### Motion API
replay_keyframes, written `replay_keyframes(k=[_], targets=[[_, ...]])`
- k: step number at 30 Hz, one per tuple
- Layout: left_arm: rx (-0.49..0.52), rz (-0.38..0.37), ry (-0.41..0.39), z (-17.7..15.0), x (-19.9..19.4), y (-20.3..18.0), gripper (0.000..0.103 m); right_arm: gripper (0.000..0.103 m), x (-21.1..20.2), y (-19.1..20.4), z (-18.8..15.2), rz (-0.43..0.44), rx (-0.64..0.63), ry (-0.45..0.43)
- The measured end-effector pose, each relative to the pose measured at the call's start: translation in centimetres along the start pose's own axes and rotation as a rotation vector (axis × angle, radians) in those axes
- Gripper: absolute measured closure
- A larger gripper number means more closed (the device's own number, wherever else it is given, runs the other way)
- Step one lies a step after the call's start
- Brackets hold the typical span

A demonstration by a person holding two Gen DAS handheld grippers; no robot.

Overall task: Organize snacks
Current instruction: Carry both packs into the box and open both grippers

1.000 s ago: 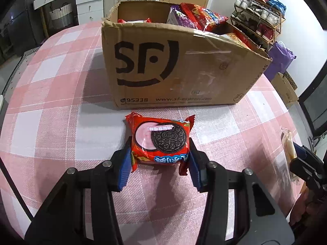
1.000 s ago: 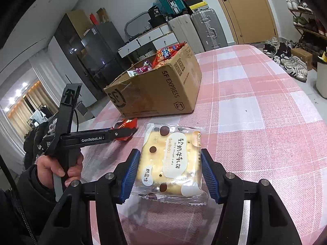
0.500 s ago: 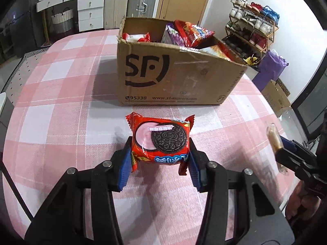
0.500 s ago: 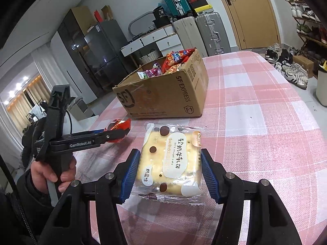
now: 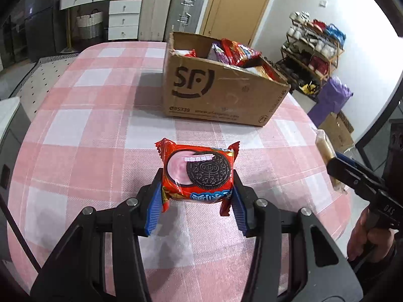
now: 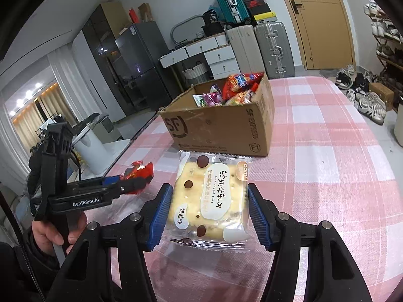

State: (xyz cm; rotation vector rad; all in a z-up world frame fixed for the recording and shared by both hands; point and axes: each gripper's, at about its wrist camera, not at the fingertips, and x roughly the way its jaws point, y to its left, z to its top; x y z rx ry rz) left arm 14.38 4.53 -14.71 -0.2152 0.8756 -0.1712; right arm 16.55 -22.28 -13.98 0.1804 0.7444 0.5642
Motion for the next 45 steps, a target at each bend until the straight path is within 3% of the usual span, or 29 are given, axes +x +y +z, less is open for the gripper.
replay_keyframes(k=[12, 21, 45], targets=[[-0.024, 0.016, -0.064, 2.5, -3.4, 0.5, 0.058, 0.043, 0.0, 3.2, 3.4, 0.014, -0.137, -0.022], [0.033, 0.003, -0.090, 8.0, -3.9, -1.0, 0.058, 0.043, 0.2, 4.2, 8.5, 0.029, -0.227, -0.061], [0.141, 0.007, -0.085, 22.1, -0.4, -3.7, 0.058, 0.043, 2.7, 4.0, 20.5, 0.035, -0.258, -0.079]])
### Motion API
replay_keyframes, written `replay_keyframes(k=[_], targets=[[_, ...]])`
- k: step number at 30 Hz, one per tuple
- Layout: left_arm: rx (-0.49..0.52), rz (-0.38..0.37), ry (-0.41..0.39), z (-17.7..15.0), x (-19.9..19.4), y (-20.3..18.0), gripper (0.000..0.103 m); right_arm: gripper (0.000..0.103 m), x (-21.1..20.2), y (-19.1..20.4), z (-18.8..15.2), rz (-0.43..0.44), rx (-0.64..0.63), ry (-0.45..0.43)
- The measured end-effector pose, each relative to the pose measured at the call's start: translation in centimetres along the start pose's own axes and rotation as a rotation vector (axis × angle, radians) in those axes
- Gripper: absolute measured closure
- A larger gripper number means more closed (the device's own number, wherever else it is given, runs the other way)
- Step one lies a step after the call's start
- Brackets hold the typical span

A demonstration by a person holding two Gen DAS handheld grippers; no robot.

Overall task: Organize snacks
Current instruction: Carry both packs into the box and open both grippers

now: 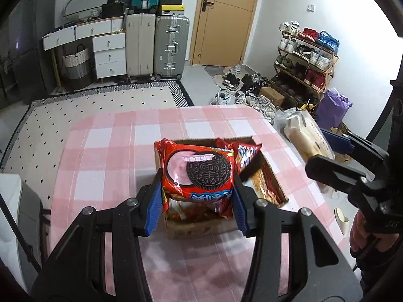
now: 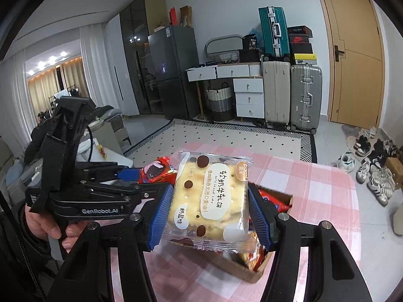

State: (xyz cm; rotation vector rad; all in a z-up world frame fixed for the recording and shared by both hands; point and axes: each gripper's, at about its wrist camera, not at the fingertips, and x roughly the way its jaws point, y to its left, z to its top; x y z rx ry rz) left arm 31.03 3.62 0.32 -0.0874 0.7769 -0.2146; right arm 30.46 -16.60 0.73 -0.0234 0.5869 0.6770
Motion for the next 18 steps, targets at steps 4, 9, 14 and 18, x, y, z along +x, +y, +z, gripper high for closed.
replay_keyframes(k=[4, 9, 14, 18], targets=[[0.016, -0.001, 0.029, 2.1, 2.3, 0.3, 0.058, 0.043, 0.9, -1.1, 1.1, -0.016, 0.003, 0.005], [0.028, -0.012, 0.043, 3.8, 4.6, 0.2, 0.058, 0.043, 2.2, -2.6, 2.1, -0.046, 0.002, -0.003], [0.017, -0.052, 0.078, 4.1, 7.2, 0.8, 0.058, 0.043, 4.2, -3.6, 1.7, -0.048, 0.004, 0.021], [0.008, -0.070, 0.103, 3.8, 9.2, 1.2, 0.058, 0.043, 6.2, -4.0, 0.9, -0.043, -0.005, 0.045]])
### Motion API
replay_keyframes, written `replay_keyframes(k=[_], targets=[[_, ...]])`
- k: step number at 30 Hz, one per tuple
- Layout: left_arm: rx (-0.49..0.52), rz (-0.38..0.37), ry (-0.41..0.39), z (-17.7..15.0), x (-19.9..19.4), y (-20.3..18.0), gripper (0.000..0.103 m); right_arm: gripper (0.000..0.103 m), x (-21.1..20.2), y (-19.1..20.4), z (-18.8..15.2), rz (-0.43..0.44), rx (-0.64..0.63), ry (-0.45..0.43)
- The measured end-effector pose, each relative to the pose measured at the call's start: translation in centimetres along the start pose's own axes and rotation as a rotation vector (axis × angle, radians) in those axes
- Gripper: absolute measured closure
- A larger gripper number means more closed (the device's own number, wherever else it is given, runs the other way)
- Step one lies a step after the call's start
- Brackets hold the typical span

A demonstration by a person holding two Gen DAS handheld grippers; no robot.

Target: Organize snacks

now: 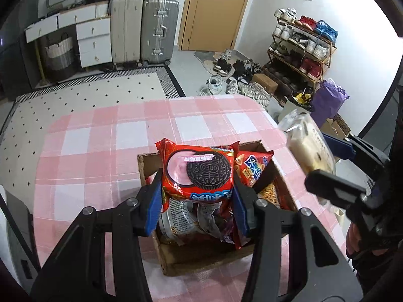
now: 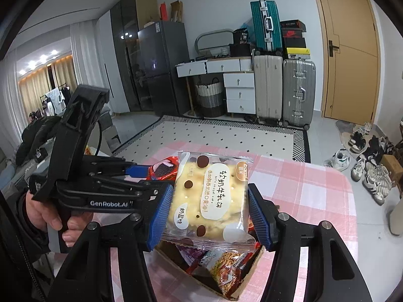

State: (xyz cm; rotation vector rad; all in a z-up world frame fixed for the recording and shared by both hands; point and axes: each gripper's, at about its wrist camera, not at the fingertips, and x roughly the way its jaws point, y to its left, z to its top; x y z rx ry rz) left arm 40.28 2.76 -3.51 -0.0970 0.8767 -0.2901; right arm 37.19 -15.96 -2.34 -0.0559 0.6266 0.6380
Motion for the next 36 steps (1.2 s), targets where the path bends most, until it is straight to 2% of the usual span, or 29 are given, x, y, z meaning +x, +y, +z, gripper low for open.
replay_keyframes(k=[10, 11, 13, 14, 15, 16, 25, 32, 36], targets=[[-0.003, -0.044, 0.055, -0.6, 4.5, 0.5, 0.057, 0.043, 4.3, -1.6, -1.5, -0.004, -0.002, 0.059], [-0.008, -0.056, 0.061, -0.6, 4.9, 0.6, 0.054, 0.043, 4.5, -1.6, -1.7, -0.007, -0.004, 0.062], [-0.022, -0.053, 0.068, -0.5, 5.6, 1.1, 0.036, 0.040, 5.0, -1.8, -1.9, -0.024, -0.009, 0.064], [-0.028, -0.048, 0.062, -0.6, 5.6, 1.3, 0.031, 0.037, 5.1, -2.1, -2.0, -0.030, -0.002, 0.058], [-0.031, -0.050, 0.058, -0.6, 5.6, 1.5, 0.025, 0.028, 5.1, -2.4, -2.1, -0.028, 0.009, 0.051], [-0.035, -0.050, 0.052, -0.7, 5.5, 1.7, 0.024, 0.021, 5.0, -2.7, -2.2, -0.023, 0.021, 0.040], [-0.022, -0.012, 0.024, -1.3, 3.6, 1.5, 0.024, 0.021, 2.9, -3.5, -2.0, -0.029, 0.037, -0.011], [-0.001, 0.007, -0.015, -2.3, 0.4, 0.0, 0.023, 0.021, 0.8, -3.0, -2.3, -0.050, 0.038, -0.045], [0.012, 0.041, -0.048, -3.1, -1.6, -0.9, 0.022, 0.016, -0.8, -2.6, -2.9, -0.069, 0.058, -0.086]])
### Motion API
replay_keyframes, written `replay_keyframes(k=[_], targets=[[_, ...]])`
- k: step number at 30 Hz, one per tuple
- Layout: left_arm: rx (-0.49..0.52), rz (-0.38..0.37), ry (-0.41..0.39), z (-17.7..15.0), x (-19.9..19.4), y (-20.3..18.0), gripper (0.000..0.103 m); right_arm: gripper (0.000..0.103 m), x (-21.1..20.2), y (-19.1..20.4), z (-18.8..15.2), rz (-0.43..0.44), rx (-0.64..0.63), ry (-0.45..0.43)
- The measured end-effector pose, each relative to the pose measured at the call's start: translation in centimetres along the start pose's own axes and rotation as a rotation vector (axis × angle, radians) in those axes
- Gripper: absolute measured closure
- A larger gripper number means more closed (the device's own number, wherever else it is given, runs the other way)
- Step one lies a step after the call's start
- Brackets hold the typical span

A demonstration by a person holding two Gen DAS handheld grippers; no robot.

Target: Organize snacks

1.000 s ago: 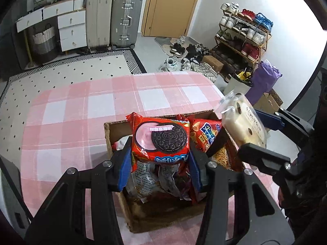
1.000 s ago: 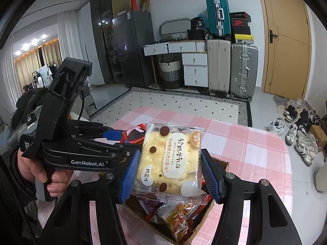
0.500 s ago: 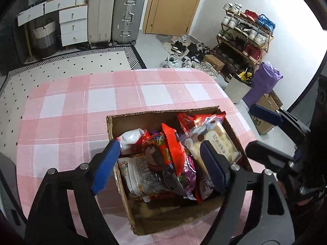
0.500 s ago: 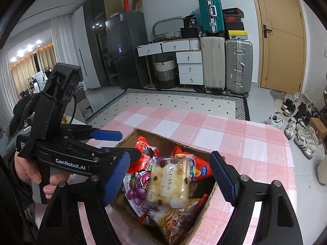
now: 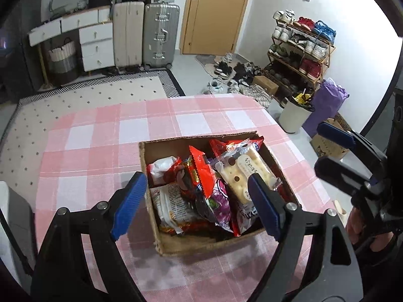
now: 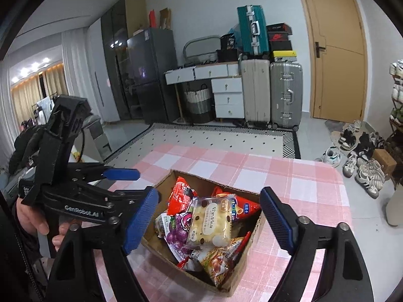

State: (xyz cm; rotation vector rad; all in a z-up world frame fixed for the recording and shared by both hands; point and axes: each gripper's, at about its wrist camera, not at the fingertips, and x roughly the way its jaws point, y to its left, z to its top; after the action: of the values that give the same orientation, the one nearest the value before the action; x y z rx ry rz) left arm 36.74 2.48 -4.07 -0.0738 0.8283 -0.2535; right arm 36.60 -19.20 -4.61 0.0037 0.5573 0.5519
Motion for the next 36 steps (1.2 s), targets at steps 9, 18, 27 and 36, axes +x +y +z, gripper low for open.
replay_keyframes(k=[9, 18, 27, 36], targets=[[-0.058, 0.070, -0.129, -2.5, -5.6, -0.4, 0.001, 0.012, -4.7, 0.6, -0.9, -0.083, 0.028, -0.091], [-0.092, 0.033, -0.220, -6.5, -10.2, 0.4, 0.001, 0.007, -10.1, 1.3, -3.4, -0.112, 0.045, -0.146], [-0.049, 0.051, -0.268, -11.2, -13.0, 0.2, 0.001, 0.007, -14.0, 1.9, -6.2, -0.123, 0.084, -0.154], [-0.010, 0.255, -0.407, -15.1, -14.1, -0.2, 0.001, 0.007, -15.5, 3.2, -8.8, -0.123, 0.100, -0.187]])
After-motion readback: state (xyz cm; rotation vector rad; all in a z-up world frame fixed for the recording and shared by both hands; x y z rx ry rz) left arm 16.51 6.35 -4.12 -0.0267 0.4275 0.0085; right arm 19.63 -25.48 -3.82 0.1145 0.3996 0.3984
